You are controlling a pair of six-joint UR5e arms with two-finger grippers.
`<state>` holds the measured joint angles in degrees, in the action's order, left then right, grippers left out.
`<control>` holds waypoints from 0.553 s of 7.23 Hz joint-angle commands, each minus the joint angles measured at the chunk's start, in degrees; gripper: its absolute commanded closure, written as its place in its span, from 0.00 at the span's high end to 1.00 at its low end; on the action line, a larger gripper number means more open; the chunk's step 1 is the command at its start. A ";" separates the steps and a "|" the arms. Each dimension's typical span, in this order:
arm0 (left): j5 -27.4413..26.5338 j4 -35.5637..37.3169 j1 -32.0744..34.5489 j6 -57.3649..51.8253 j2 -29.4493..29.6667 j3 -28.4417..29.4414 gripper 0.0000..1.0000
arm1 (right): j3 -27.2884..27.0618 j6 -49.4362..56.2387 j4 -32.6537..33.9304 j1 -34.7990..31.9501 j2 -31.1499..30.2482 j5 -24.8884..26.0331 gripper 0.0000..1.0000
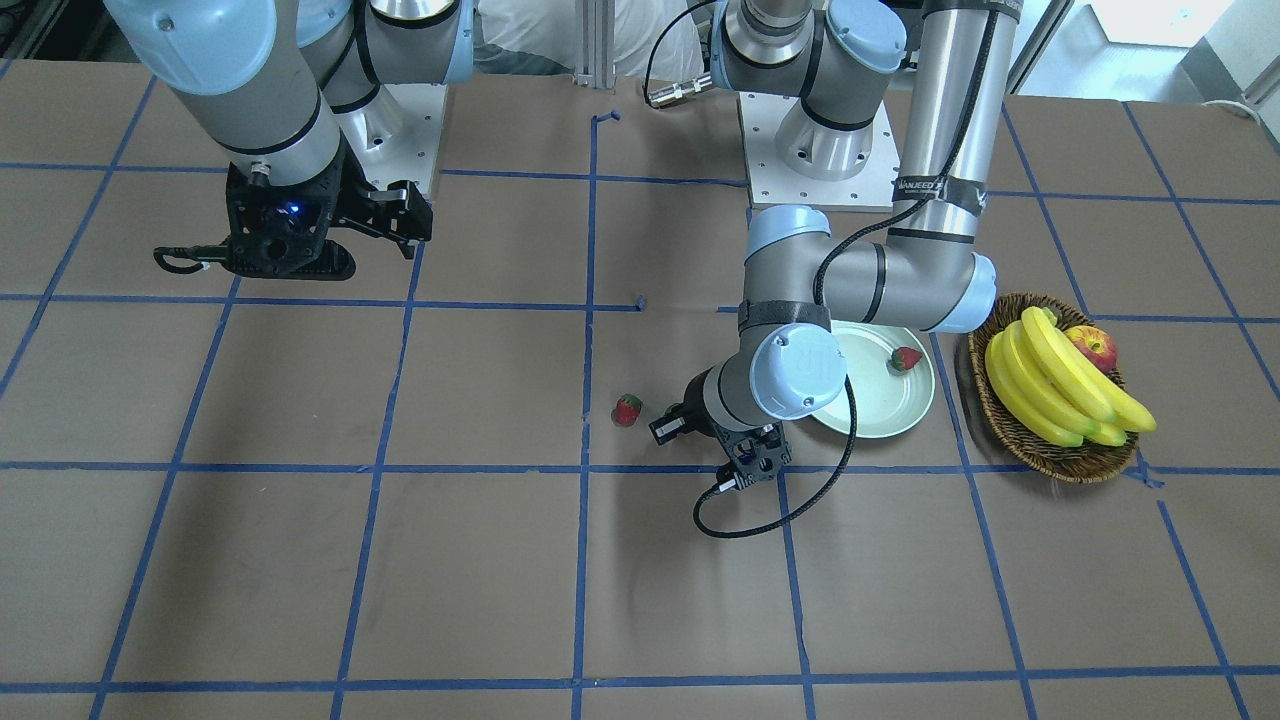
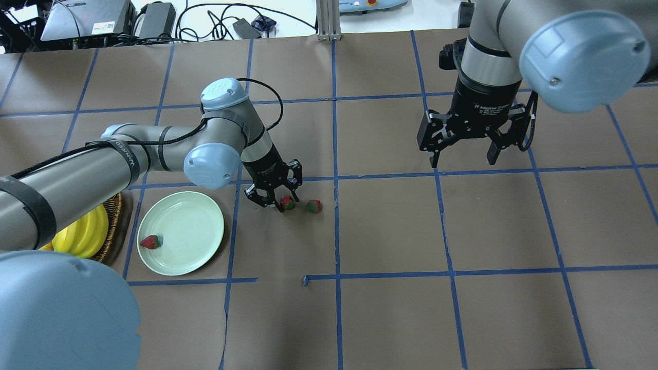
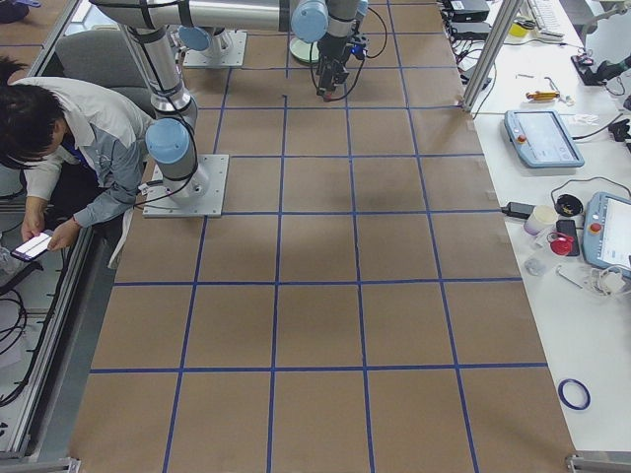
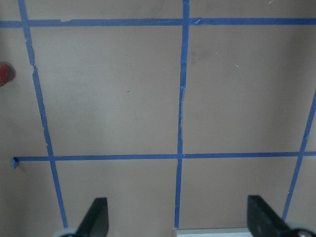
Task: Collect all strawberries into plate
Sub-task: 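Lower the left gripper onto the nearer strawberry and close on it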
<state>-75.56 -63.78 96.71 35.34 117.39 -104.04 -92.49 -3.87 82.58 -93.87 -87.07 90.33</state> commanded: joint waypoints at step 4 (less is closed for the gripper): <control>-13.33 -1.42 -0.29 -14.70 -2.86 2.87 0.00 | -0.05 0.00 -0.05 0.00 -0.03 0.11 1.00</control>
<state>-83.46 -64.25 96.61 28.14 115.45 -102.64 -92.51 -3.87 82.60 -93.87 -87.12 90.40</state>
